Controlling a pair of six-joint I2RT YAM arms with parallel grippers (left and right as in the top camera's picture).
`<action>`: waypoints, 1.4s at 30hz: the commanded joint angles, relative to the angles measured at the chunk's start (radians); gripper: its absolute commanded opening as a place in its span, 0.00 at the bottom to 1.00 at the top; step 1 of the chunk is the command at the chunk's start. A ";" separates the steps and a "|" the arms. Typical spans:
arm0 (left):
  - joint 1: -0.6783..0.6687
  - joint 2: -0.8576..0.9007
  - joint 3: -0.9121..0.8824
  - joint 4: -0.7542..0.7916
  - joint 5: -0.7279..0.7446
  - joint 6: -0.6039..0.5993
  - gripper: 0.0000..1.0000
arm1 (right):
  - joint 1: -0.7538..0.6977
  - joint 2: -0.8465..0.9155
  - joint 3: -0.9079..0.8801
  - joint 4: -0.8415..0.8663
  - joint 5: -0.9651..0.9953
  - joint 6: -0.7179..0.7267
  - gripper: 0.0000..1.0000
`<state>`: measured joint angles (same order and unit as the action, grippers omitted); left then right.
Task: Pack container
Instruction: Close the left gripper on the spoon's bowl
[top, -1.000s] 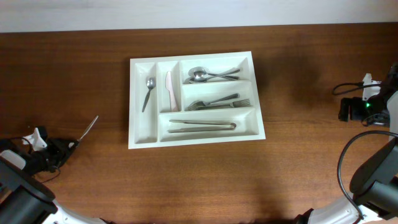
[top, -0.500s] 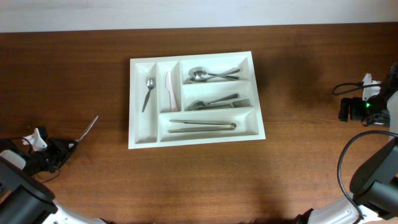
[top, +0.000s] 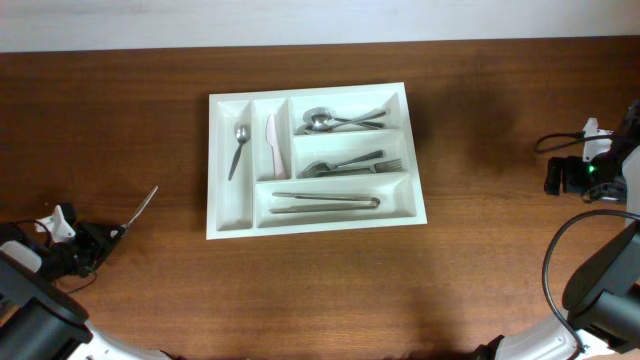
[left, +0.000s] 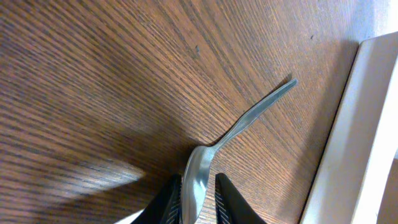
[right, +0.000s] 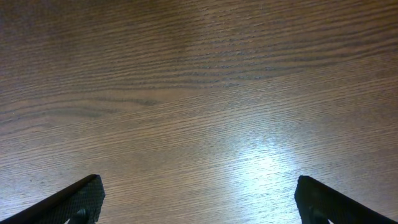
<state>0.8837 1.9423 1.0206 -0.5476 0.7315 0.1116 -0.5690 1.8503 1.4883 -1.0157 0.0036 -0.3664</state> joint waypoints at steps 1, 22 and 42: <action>0.000 0.026 -0.006 0.008 -0.014 0.009 0.21 | -0.001 -0.011 0.001 0.003 0.008 0.008 0.99; 0.001 0.026 -0.006 0.020 -0.014 0.009 0.14 | -0.001 -0.011 0.001 0.003 0.008 0.008 0.99; 0.001 0.026 -0.006 0.033 -0.014 0.005 0.09 | -0.001 -0.011 0.001 0.003 0.008 0.008 0.99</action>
<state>0.8837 1.9472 1.0206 -0.5209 0.7208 0.1112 -0.5690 1.8503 1.4883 -1.0157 0.0036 -0.3656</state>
